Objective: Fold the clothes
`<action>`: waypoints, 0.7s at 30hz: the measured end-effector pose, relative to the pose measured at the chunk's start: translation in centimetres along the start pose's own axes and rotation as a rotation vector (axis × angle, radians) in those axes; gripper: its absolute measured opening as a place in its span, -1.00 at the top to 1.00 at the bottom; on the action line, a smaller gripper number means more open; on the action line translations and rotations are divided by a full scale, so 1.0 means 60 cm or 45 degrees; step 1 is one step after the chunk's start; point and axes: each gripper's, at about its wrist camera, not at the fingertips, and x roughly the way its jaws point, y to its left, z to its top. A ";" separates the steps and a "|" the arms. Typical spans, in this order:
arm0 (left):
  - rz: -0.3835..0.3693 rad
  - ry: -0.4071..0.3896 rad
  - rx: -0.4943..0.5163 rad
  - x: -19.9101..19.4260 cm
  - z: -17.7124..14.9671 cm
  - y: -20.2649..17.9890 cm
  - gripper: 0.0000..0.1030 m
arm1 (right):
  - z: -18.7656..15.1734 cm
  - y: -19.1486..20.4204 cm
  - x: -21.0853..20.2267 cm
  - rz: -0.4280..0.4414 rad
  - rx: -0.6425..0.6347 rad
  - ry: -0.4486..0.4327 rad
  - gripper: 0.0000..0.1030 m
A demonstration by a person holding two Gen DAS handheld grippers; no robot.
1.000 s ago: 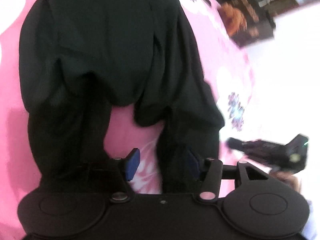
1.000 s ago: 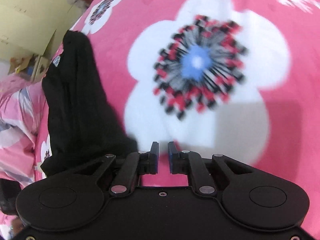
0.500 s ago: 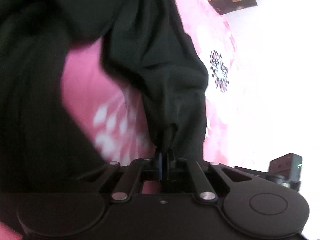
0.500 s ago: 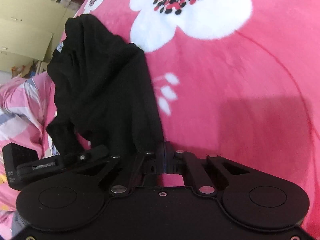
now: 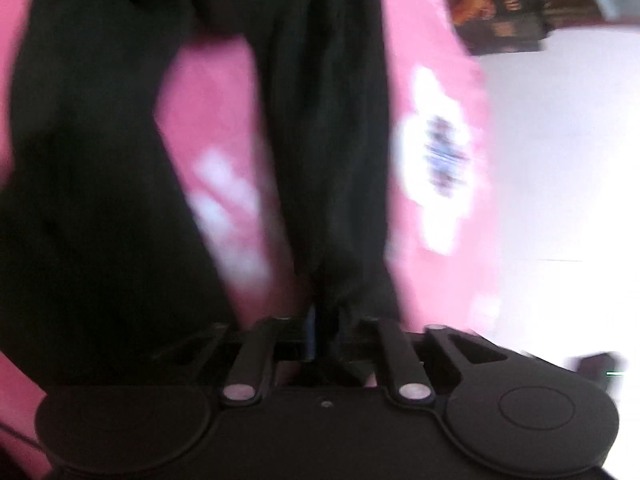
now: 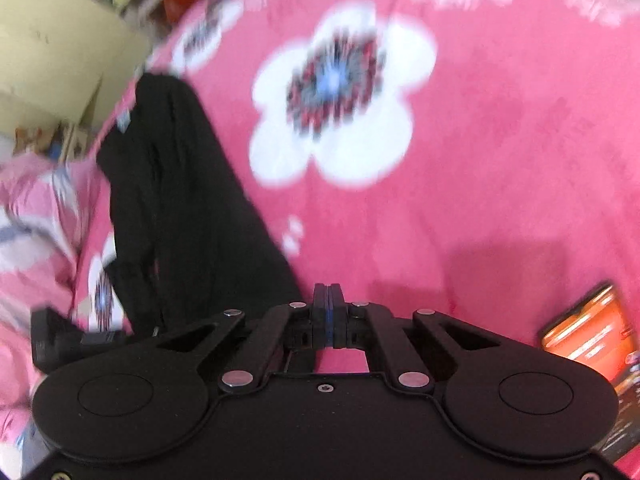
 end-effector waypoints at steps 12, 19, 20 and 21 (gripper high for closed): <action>0.248 0.092 0.547 -0.076 -0.201 -0.030 0.17 | -0.137 -0.018 0.134 0.198 0.013 0.233 0.59; 0.306 0.070 0.619 0.004 -0.202 -0.010 0.44 | -0.146 -0.021 0.132 0.238 0.057 0.147 0.89; 0.309 0.058 0.627 0.005 -0.207 -0.012 0.81 | -0.146 -0.014 0.133 0.213 0.048 0.134 0.92; 0.290 0.066 0.616 0.007 -0.209 -0.012 0.94 | -0.147 -0.010 0.134 0.201 0.055 0.124 0.93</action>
